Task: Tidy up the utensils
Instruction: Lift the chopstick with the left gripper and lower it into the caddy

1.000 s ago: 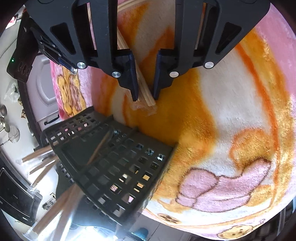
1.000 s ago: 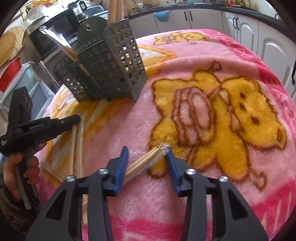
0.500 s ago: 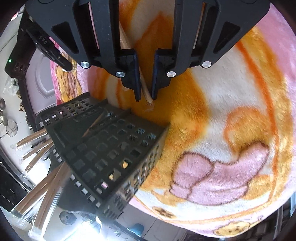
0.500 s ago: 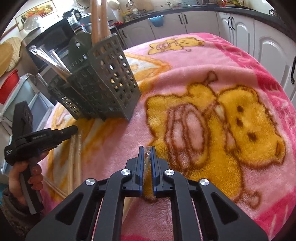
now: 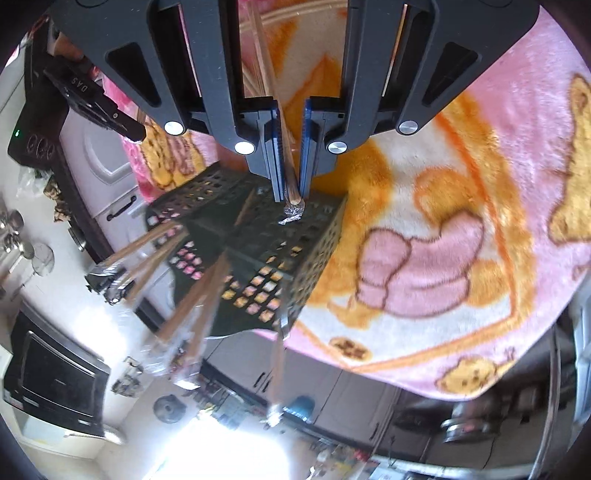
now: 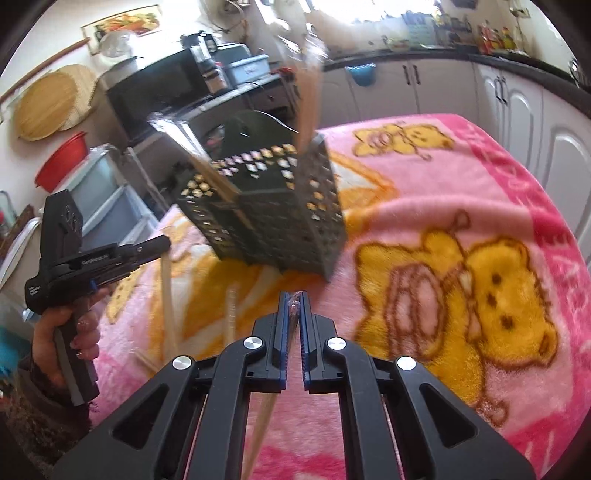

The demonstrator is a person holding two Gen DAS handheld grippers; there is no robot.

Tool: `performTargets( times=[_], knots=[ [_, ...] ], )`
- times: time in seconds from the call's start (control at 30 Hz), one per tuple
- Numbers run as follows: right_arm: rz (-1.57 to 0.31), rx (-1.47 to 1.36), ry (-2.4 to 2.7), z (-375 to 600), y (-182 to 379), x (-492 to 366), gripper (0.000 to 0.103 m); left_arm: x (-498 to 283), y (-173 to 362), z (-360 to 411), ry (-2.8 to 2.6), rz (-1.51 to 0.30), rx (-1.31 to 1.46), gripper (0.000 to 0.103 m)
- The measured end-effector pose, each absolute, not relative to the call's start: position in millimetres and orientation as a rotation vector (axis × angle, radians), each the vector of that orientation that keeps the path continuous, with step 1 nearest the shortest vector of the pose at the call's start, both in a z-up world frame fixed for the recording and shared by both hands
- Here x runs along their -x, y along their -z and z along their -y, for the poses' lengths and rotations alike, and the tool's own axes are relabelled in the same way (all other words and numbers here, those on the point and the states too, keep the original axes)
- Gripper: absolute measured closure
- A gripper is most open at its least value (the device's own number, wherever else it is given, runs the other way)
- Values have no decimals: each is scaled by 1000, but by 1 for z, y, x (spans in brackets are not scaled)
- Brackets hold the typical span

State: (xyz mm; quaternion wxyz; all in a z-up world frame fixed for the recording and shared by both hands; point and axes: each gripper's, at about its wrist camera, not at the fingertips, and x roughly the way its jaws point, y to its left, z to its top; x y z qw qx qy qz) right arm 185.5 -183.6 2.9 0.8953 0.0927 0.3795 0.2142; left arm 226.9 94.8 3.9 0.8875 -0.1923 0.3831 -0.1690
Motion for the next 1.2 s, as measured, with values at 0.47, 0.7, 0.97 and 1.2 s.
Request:
performTargets(
  times=[0.47, 0.7, 0.97, 1.2],
  knots=[
    [-666, -112, -590, 145, -57, -157, 98, -190, -54, -67, 416, -663, 306, 100],
    [-594, -103, -609, 139, -83, -156, 98, -181, -78, -63, 431, -604, 284, 100],
    [-483, -93, -593, 144, -111, -158, 98, -178, -106, -58, 450, -542, 267, 100],
    [-419, -81, -566, 149, -130, -164, 98, -182, -126, -50, 470, -501, 253, 100]
  ],
)
